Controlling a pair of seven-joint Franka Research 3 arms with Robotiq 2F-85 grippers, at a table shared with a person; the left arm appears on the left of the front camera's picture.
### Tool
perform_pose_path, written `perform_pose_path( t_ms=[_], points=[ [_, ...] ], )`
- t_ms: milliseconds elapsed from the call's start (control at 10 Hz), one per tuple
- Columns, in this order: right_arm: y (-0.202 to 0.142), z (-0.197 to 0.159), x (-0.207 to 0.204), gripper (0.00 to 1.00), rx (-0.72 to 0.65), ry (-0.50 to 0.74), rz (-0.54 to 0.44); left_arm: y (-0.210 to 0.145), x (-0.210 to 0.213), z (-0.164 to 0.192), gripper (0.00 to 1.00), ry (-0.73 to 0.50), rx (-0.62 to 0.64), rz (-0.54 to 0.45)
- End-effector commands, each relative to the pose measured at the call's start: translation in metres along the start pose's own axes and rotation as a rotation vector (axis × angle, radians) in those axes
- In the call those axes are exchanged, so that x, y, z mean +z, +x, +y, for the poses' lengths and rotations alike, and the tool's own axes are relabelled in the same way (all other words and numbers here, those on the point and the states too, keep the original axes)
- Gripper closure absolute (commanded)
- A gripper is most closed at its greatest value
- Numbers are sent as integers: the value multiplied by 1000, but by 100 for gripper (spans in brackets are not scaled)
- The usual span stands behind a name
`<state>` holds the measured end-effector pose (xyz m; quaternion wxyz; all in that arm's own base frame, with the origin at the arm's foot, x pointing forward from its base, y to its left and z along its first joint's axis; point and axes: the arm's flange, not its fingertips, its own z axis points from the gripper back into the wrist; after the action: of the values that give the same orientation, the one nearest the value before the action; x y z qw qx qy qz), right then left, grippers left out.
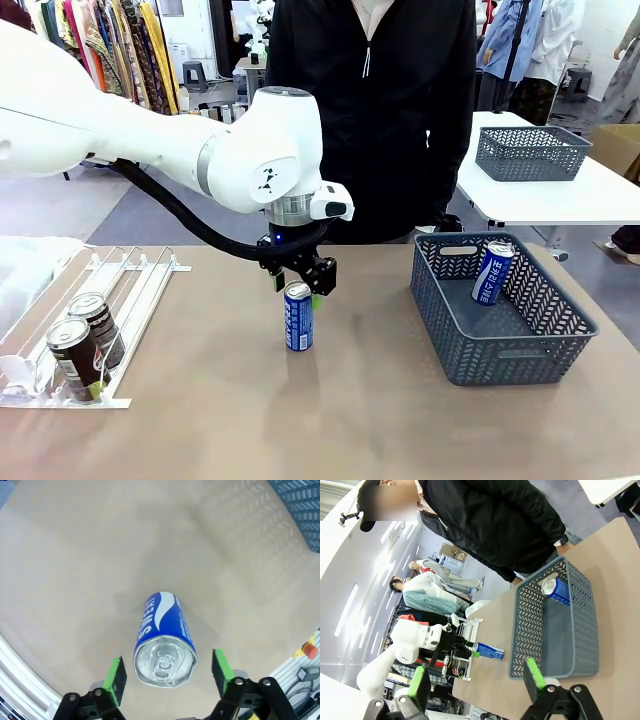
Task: Retrieve and store the cans from the dispenser.
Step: Pick up the last remaining can from one row of the Automatic Can Dispenser and place it in the middle of the table.
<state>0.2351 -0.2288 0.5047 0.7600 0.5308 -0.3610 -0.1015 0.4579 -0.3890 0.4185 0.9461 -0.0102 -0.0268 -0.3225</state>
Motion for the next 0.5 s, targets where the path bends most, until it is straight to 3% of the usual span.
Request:
perform_pose_path(
  t_ms=[0,200,400],
  points=[
    [3,1,-1,0,25,21,-16,-1,9,6,0,3,5,-17],
    [3,1,-1,0,25,21,-16,-21,66,21,0,-71,54,-109],
    [3,1,-1,0,25,21,-16,-85,153,66,0,-196,95,-200]
  ],
)
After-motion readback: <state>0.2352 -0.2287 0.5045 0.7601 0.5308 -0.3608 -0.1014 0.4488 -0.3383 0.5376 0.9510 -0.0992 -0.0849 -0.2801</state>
